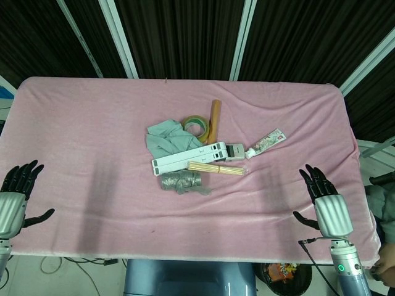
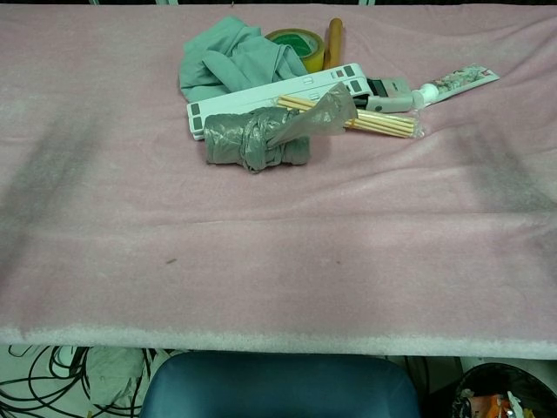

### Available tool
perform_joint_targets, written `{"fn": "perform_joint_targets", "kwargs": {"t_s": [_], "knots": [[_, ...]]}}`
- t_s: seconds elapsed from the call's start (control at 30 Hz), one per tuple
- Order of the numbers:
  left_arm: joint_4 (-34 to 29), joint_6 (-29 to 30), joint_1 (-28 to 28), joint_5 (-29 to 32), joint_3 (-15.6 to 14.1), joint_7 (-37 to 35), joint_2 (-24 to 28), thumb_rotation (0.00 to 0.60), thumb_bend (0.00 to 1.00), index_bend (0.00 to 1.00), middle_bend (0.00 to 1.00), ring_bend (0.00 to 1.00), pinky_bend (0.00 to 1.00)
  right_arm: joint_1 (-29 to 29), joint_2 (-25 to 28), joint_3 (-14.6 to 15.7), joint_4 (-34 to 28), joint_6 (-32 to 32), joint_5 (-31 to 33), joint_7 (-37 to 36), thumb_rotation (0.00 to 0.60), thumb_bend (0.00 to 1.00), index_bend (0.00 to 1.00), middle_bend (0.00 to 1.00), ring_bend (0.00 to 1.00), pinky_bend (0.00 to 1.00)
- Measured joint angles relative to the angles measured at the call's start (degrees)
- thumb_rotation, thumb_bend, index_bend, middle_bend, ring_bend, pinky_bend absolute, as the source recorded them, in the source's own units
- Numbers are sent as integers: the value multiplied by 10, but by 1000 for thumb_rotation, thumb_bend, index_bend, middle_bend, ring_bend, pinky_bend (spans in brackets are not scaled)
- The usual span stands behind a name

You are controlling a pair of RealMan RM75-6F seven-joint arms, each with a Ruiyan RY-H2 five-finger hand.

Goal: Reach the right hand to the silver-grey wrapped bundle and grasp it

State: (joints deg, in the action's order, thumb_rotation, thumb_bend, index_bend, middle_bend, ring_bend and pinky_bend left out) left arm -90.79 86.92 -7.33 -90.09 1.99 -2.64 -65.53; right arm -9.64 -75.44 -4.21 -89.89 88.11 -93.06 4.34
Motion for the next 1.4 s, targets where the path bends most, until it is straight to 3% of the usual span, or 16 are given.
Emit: {"fn": "perform_joint_targets", "kwargs": {"t_s": [0.3,0.5,0.7,0.87,1.1,1.4], "knots": [[-3,-2,-1,2,0,-2,0,600,0,0,0,0,0,-4,-1,0,-6,-5,-4,-2,600,82,0,0,33,242],[-6,-8,-2,7,2,-7,2,600,0,0,0,0,0,-29,-15,-16,-32,-28,-1,7,600,86,0,6,35,247],[-7,-9,-3,9,3,-15,4,600,0,0,0,0,0,-79,-61,-42,-66,-89,20,52,600,110,9,81,84,273],[-10,-16,-4,15,4,-25,7,600,0,0,0,0,0,-133,-133,-64,-69,-146,46,112,600,119,32,98,95,273],[-15,-30,-10,23,6,-32,12,600,0,0,0,0,0,-205,-255,-95,-11,-208,96,170,600,133,96,144,136,296],[-23,-44,-14,39,10,-52,20,600,0,0,0,0,0,-284,-379,-133,131,-258,156,190,600,145,114,152,142,302]]}}
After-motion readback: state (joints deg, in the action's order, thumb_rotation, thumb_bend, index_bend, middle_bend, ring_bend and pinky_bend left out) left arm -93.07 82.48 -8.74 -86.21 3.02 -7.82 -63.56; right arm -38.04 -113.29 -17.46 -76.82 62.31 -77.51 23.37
